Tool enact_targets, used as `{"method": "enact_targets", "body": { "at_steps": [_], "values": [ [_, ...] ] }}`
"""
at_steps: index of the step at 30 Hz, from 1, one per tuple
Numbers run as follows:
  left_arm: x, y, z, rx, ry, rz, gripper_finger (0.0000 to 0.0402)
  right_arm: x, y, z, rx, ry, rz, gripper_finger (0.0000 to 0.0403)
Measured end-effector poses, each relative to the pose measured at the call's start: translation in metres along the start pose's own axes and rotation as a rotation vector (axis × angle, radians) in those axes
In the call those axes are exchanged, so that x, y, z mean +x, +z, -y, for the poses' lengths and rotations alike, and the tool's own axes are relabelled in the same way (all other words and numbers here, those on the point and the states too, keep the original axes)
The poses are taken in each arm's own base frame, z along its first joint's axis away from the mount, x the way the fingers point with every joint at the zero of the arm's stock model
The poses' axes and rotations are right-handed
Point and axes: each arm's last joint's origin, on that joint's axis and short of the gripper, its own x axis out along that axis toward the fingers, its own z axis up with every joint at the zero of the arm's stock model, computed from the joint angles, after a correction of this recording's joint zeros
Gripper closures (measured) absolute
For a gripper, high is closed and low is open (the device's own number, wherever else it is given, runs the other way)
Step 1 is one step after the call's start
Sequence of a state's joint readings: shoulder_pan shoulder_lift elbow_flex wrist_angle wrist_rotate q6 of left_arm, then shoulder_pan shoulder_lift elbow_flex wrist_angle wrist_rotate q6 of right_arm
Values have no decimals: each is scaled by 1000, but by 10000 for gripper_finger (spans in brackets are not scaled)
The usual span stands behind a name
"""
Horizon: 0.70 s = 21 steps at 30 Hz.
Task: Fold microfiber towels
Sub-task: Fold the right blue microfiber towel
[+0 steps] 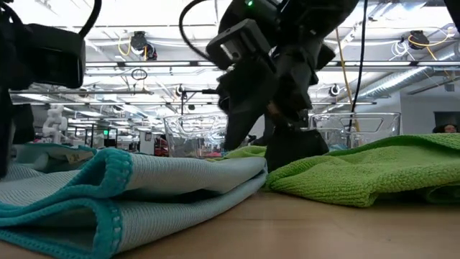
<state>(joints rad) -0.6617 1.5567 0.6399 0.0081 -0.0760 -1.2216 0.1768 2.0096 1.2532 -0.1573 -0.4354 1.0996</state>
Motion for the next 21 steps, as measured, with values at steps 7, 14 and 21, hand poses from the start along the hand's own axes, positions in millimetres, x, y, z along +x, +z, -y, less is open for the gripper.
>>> {"method": "enact_targets", "body": {
  "at_steps": [7,14,21],
  "values": [
    [21,-4,-9,-15,66,-33,277,6,-1,1,-24,16,-20,176],
    [30,1,-15,58,107,-4,278,7,-4,2,21,10,-48,322],
    [29,10,-20,143,114,-14,278,1,-10,-3,52,30,-98,387]
  ]
}}
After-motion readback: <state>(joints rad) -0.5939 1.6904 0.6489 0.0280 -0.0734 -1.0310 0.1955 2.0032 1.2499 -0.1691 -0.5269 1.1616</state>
